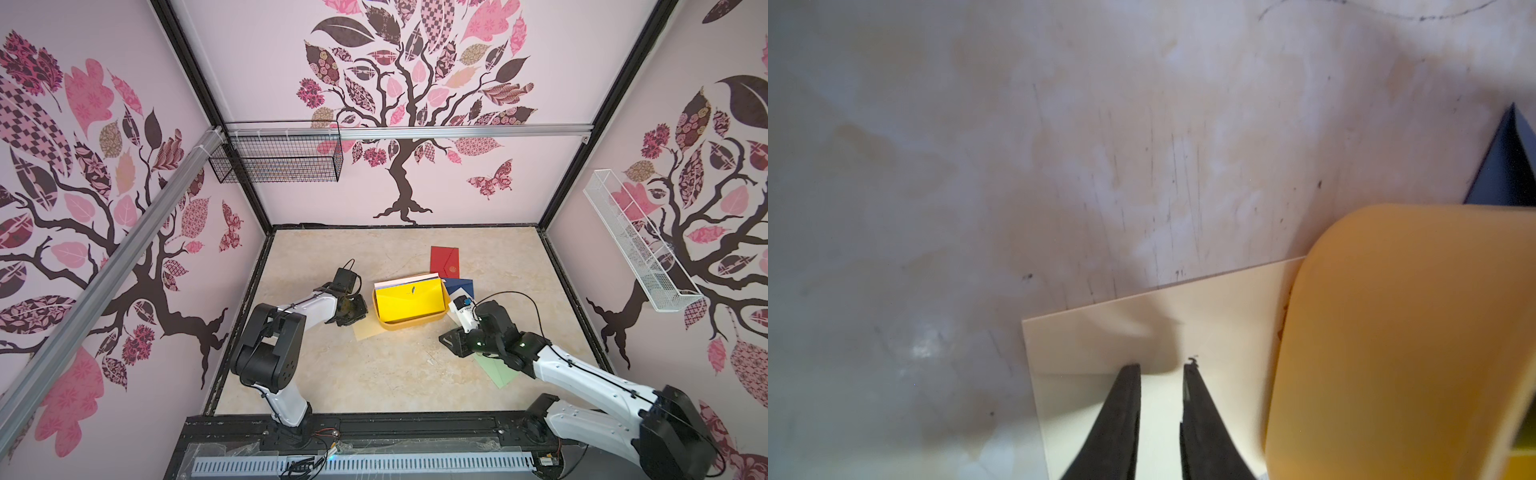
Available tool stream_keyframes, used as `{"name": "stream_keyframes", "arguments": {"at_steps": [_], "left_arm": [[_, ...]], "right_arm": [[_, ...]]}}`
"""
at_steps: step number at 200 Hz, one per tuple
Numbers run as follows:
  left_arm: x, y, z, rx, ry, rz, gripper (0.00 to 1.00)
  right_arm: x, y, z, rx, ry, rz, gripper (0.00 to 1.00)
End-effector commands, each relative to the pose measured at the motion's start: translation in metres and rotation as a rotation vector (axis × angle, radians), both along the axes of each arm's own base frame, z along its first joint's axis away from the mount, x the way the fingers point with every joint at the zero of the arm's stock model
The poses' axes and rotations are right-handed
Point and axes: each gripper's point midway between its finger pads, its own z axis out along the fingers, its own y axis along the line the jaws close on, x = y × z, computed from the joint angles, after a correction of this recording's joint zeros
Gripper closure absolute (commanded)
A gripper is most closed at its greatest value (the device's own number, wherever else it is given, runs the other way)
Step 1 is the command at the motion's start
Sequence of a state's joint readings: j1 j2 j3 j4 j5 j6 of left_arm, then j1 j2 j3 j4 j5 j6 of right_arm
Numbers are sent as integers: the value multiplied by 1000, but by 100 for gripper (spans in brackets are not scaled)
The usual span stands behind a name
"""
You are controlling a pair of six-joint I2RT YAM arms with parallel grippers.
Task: Put the sealed envelopes into the storage box
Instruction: Move the storage box to the center of the board.
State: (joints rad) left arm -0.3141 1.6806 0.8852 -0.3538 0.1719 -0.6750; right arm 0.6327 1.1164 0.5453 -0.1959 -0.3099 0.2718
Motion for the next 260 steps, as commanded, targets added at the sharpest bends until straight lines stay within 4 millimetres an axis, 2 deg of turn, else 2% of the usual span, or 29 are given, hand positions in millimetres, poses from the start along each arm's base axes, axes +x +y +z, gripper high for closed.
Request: {"name": "stream_keyframes", "arguments": {"at_steps": [1, 27, 57, 97, 109, 148, 190, 230, 260], "left_arm": [[-40, 9, -23, 42, 104, 8, 76], [-62, 11, -30, 27, 129, 18, 76], [-81, 9, -30, 31, 130, 7, 75], [-100, 11, -31, 12, 133, 13, 75], [-105, 13, -33, 10, 137, 15, 75], [-114, 15, -35, 4, 142, 12, 74], [-119, 16, -35, 2, 141, 6, 74], [-125, 16, -34, -2, 146, -1, 73], [-132, 18, -28, -13, 140, -3, 73]], "right_arm": [[23, 17, 5, 16, 2, -20, 72], [42, 33, -8, 12, 43, -24, 73], [64, 51, -11, 8, 61, -25, 75], [90, 74, -15, 20, 74, -23, 75], [97, 80, -23, 14, 91, -22, 75], [122, 104, -20, 31, 96, -12, 76], [133, 137, -16, 37, 91, 40, 76], [146, 147, -34, -7, 113, 39, 76], [159, 151, -38, -27, 89, 38, 76]]}}
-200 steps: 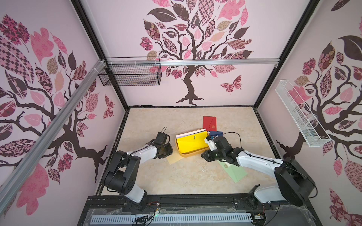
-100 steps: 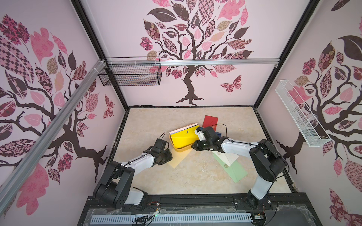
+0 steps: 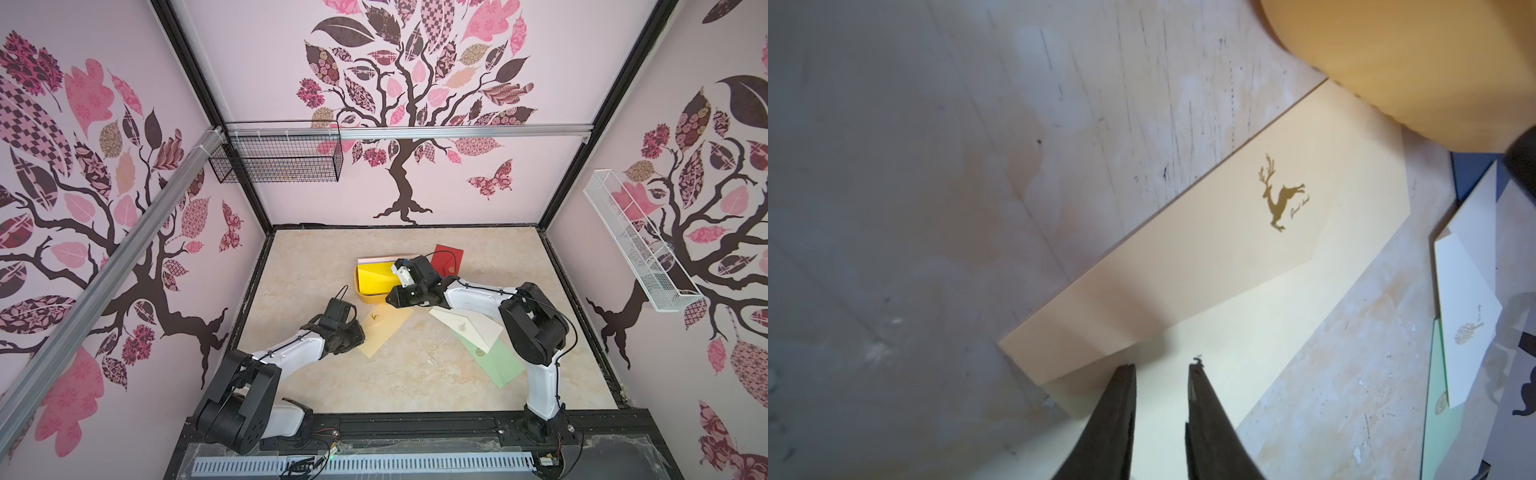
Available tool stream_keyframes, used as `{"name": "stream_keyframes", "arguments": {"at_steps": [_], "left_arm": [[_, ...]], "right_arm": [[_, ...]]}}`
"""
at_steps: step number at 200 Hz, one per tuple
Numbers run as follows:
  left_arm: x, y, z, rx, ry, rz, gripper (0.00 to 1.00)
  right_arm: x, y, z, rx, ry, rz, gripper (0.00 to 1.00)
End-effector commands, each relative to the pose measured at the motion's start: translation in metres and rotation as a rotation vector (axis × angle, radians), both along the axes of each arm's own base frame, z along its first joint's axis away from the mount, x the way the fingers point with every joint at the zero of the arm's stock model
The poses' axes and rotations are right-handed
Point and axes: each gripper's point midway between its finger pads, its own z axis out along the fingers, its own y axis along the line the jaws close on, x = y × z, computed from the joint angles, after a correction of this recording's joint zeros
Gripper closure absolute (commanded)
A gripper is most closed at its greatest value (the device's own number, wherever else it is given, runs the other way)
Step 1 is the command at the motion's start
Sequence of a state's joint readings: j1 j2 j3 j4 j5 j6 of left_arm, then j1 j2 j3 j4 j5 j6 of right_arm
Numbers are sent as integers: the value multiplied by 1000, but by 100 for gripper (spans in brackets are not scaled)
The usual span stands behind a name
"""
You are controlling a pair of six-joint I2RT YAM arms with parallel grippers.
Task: Put the sealed envelopes into the storage box
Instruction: Move the storage box to the center of the board.
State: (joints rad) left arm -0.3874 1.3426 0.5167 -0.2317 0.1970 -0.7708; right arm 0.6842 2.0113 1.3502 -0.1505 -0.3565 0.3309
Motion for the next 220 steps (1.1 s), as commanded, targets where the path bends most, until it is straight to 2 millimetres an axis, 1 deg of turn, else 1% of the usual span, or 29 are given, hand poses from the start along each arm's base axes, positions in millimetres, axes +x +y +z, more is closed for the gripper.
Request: {"name": "stream_keyframes", "arguments": {"at_steps": [1, 17, 31, 50, 71, 83, 99, 109, 120, 129, 145, 162, 185, 200, 220], "left_arm": [[-51, 18, -27, 73, 187, -9, 73], [-53, 19, -18, 68, 176, -12, 73], [-51, 18, -3, 59, 150, -20, 71], [-46, 16, 18, 48, 101, -33, 68], [-37, 10, 38, 32, 77, -42, 67], [-29, 8, 48, 28, 46, -47, 66], [-11, 5, 63, 33, -12, -48, 64], [1, 2, 70, 48, -34, -57, 63], [13, 1, 74, 72, -38, -64, 61], [23, -1, 75, 87, -37, -72, 59], [36, -10, 65, 80, -20, -104, 57], [42, -19, 45, 67, 31, -136, 55], [36, -28, 12, 40, 127, -156, 58], [31, -31, 5, 35, 126, -162, 58], [22, -29, 5, 18, 126, -156, 58]], "right_arm": [[13, 1, -13, -47, -8, -5, 76], [20, 1, -22, -68, 9, -9, 76], [22, 1, -28, -80, 13, -7, 76], [15, 0, -34, -82, 36, 1, 75], [5, -6, -36, -74, 57, -8, 74], [-3, -11, -38, -74, 71, -18, 74], [-18, -16, -43, -72, 99, -25, 72], [-27, -18, -41, -56, 104, -27, 71], [-37, -21, -39, -47, 108, -36, 70], [-44, -23, -36, -40, 110, -41, 69], [-56, -30, -31, -28, 112, -62, 67], [-64, -38, -26, -22, 117, -84, 66], [-69, -48, -13, -17, 102, -108, 65], [-70, -54, -6, -22, 85, -126, 64], [-74, -59, 2, -19, 76, -135, 65]]}}
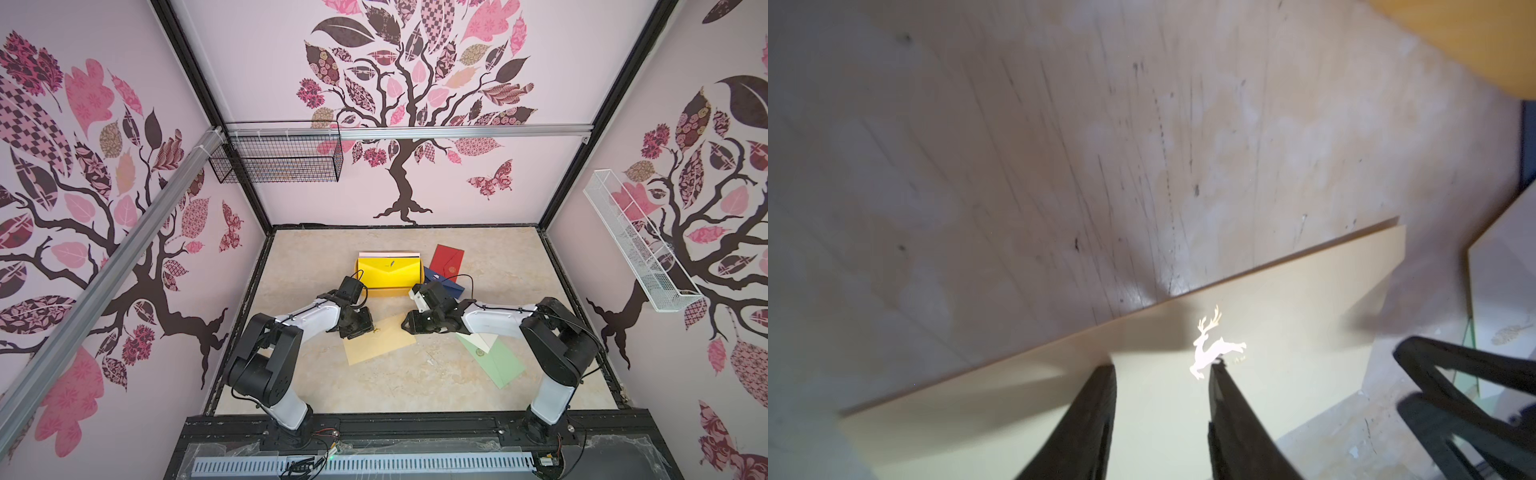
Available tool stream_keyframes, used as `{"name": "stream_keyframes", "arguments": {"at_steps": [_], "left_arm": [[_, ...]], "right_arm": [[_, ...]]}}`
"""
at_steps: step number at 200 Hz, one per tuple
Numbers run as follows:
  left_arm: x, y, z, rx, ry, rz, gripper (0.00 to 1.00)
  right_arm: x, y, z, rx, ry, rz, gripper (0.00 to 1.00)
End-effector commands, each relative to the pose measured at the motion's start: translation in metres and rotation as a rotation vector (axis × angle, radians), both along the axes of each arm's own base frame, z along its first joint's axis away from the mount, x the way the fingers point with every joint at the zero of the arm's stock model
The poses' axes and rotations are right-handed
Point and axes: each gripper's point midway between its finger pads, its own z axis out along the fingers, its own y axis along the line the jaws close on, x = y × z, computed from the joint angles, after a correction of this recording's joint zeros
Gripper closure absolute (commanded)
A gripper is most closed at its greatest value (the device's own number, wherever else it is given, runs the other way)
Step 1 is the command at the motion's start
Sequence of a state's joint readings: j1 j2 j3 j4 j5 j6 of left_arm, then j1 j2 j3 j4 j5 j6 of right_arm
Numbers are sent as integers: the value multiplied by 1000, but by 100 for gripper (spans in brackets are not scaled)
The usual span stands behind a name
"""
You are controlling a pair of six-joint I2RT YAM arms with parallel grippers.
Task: Put the sealed envelopes into the storage box
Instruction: Move the storage box to the center of the board.
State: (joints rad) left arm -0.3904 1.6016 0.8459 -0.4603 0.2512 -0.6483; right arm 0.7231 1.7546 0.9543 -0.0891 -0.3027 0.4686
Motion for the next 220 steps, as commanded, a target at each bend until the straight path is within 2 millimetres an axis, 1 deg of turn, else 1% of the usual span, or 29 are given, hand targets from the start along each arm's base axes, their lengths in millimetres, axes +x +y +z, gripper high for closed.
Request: {"name": "stream_keyframes", "arguments": {"at_steps": [1, 20, 34, 44, 77, 86, 99, 109, 129, 150, 167, 199, 220], "left_arm": [[-13, -4, -3, -34, 8, -19, 58], [-24, -2, -2, -44, 14, -18, 58], [-27, -1, 4, -57, 5, -10, 58], [-28, -2, 12, -73, -12, -6, 57], [-23, -2, 51, -107, -99, 9, 53], [-22, 2, 57, -94, -116, 22, 53], [-23, 13, 60, -56, -137, 57, 52], [-23, 20, 57, -43, -146, 83, 52], [-21, 36, 43, -52, -104, 154, 56], [-15, 40, 30, -47, -65, 159, 62], [-13, 39, 19, -39, -30, 141, 68], [-14, 40, 13, -36, -35, 144, 68], [-17, 41, 7, -28, -19, 141, 68]], "right_arm": [[4, -5, 27, 22, -48, -41, 64], [1, -8, 35, 43, -34, -67, 63], [-3, -6, 38, 74, 8, -108, 61], [-6, -3, 37, 98, 49, -136, 60], [-13, 9, 31, 177, 144, -209, 55], [-13, 13, 28, 196, 165, -215, 55], [-13, 20, 23, 209, 193, -216, 55], [-13, 25, 20, 216, 208, -212, 54], [-13, 36, 14, 229, 238, -210, 55], [-12, 45, 7, 234, 265, -226, 55], [-8, 51, 4, 240, 273, -234, 56], [0, 62, 5, 248, 281, -240, 57], [2, 68, 0, 252, 307, -250, 59]]}}
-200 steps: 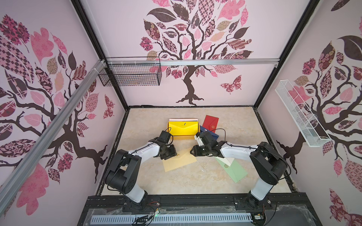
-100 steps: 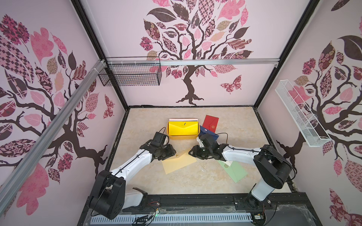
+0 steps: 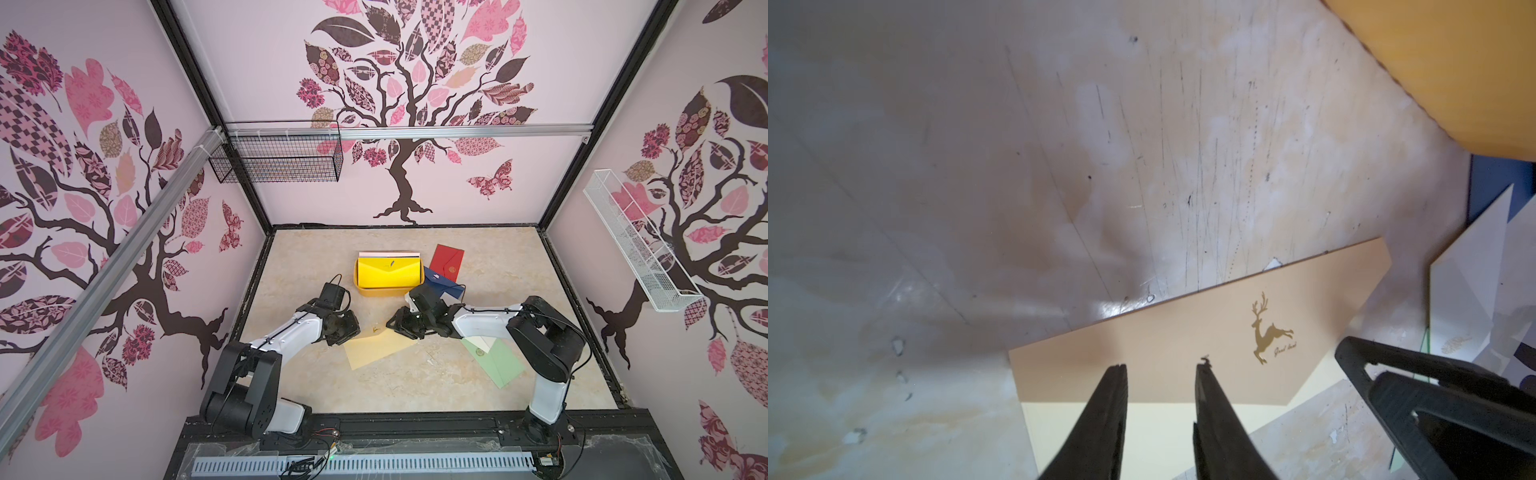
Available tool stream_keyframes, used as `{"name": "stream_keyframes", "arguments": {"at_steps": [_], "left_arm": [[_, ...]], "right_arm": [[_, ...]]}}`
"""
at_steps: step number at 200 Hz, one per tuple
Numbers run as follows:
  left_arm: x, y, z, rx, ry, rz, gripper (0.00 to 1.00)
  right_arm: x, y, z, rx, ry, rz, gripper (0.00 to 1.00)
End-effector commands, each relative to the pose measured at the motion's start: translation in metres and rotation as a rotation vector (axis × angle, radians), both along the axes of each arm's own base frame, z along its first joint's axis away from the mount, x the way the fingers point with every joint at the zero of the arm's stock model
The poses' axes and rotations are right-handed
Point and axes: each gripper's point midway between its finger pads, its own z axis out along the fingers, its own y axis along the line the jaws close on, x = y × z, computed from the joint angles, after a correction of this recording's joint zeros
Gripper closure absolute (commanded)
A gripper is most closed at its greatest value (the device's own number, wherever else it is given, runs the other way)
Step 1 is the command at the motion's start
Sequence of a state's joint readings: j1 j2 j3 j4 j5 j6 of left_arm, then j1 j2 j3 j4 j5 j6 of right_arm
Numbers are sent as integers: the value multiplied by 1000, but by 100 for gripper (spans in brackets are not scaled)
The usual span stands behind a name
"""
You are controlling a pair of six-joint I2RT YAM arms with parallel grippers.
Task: Put the sealed envelopes into the storage box
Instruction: Move the storage box to the center of the board.
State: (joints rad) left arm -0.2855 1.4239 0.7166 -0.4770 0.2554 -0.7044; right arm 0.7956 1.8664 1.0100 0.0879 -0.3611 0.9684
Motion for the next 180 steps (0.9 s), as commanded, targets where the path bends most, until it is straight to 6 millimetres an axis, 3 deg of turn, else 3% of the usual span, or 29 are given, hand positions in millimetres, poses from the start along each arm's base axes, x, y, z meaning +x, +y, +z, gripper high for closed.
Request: {"name": "stream_keyframes", "arguments": {"at_steps": [1, 62, 110, 138, 180], "left_arm": [[0, 0, -4, 1, -10, -14, 68], [0, -1, -6, -11, -11, -15, 68], [-1, -2, -6, -12, -11, -19, 67], [-2, -2, -9, -16, -3, -20, 67], [-3, -3, -9, -20, 0, -24, 67]], "right_arm": [[5, 13, -4, 23, 28, -13, 59], [5, 17, -13, 15, 77, -36, 62], [-13, 13, -1, 17, 60, -28, 61], [-22, 9, -8, 8, 90, -38, 61], [-18, 12, -12, 1, 81, -48, 60]]}}
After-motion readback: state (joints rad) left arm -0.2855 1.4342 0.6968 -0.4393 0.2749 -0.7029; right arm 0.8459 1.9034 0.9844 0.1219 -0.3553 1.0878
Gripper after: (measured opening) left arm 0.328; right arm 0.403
